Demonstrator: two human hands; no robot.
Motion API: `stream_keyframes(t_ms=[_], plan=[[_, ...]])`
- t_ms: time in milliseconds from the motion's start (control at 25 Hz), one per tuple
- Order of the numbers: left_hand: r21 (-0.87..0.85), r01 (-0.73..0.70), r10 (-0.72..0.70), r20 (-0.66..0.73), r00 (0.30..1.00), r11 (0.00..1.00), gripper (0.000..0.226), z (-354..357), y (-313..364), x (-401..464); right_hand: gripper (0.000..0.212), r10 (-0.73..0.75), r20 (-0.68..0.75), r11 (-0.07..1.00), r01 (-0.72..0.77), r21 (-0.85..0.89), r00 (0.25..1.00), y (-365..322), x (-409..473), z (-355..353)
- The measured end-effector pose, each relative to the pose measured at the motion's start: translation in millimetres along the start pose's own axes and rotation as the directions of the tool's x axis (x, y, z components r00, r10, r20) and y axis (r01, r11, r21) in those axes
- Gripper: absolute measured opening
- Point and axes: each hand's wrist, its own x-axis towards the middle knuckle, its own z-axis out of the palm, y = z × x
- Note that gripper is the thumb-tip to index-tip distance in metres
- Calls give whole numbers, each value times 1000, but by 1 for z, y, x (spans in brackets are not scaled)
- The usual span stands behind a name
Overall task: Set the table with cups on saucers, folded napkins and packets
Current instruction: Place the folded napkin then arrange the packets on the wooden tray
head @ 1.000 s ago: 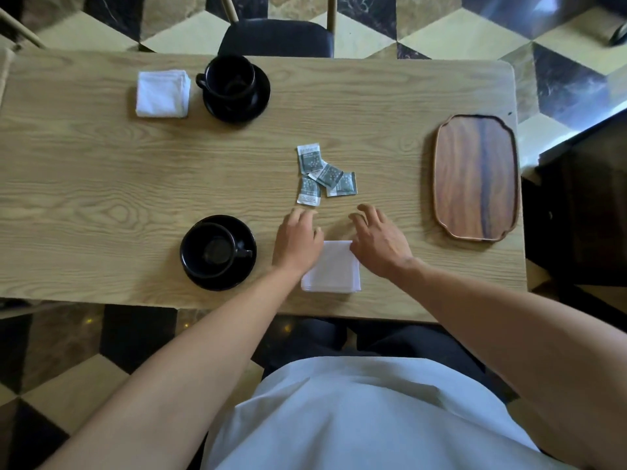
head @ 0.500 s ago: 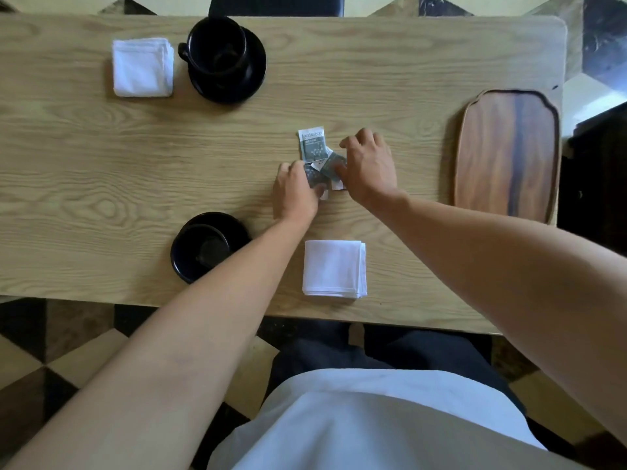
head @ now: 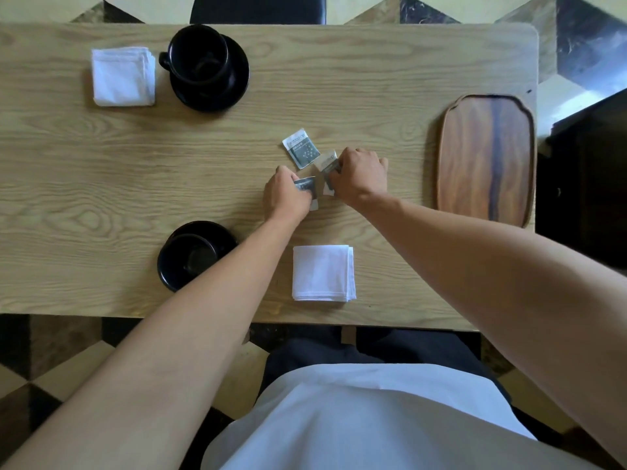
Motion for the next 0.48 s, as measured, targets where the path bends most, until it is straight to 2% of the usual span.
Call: stream_keyframes(t_ms=[120,280,480], plan=[[-55,47,-45,35,998,997,18,-4,-2,-9,11,138,22,988,-139,70,990,4,-10,-7],[-217,120,-92,134,987,969,17,-12,-7,-16,22,267,108,931,-285,228,958,15,-25,-19],[-325,91,-28,194,981,941,15,-25,4,-22,16,346,77,894,-354,276,935,38,-45,-46]])
